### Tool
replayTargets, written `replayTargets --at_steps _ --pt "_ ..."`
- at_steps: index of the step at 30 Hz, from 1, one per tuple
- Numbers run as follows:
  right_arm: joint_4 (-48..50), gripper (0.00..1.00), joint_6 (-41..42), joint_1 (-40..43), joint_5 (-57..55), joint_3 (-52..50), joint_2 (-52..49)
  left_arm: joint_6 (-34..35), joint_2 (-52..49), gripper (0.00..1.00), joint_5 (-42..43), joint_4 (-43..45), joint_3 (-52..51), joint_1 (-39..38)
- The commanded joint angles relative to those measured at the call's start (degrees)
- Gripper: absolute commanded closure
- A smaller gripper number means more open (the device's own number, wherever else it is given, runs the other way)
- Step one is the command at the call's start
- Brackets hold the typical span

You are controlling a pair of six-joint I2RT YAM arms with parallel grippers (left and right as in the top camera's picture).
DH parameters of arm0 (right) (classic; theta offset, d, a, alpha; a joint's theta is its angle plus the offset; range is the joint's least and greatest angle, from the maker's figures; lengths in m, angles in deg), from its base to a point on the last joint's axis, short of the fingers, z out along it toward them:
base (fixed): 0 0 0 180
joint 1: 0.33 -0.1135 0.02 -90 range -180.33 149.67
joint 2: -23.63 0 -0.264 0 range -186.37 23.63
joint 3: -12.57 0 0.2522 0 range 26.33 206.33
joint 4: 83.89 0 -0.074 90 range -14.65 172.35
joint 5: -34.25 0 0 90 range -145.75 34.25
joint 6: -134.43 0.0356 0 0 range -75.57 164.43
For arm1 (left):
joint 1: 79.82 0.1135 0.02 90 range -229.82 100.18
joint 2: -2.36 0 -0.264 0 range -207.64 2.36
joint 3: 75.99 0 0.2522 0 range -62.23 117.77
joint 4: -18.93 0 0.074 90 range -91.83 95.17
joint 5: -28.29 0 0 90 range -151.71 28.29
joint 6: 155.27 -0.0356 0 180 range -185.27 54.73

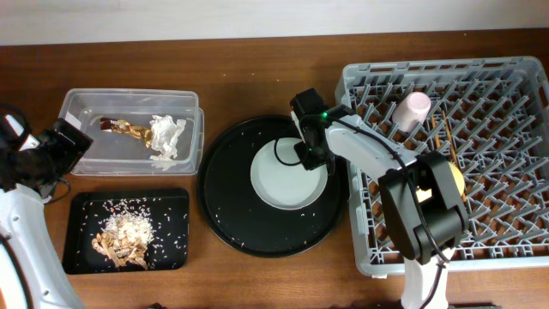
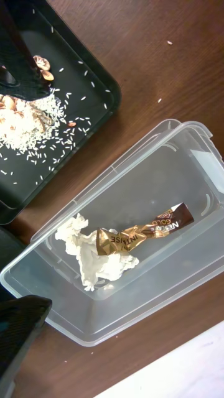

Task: Sort waste into correct bins and load items into the dishwasher rack
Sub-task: 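Grip the white plate rim with the right gripper on the tray, then lift the white plate and carry it to the rack's back corner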

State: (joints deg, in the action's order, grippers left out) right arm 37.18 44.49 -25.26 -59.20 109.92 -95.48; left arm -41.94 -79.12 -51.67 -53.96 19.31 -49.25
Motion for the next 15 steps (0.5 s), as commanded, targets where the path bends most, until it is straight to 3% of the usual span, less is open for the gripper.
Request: replayTargets --at_steps 1,3,5,11,15 --pt "-1.2 0.76 0.2 -0.3 1.5 1.0 -0.2 -0.9 0.9 0.01 0.0 0.1 -0.1 0.3" --pt "-1.9 0.80 0.2 -0.3 1.5 1.0 -0.2 -0.9 0.9 0.01 0.0 0.1 -0.1 0.3" --pt "-2.2 0.95 0.2 -0.2 1.5 1.0 -0.2 -0.9 0.9 0.01 0.0 0.1 -0.1 0.3" --pt "-5.9 0.96 0.2 -0.2 1.5 5.2 4.2 -0.9 0.9 0.01 0.0 0.1 -0.1 0.3" --pt "-16.0 0.96 -0.6 0.3 0.5 14.5 13.7 -0.9 0.9 0.01 0.0 0.1 -0.1 0.3"
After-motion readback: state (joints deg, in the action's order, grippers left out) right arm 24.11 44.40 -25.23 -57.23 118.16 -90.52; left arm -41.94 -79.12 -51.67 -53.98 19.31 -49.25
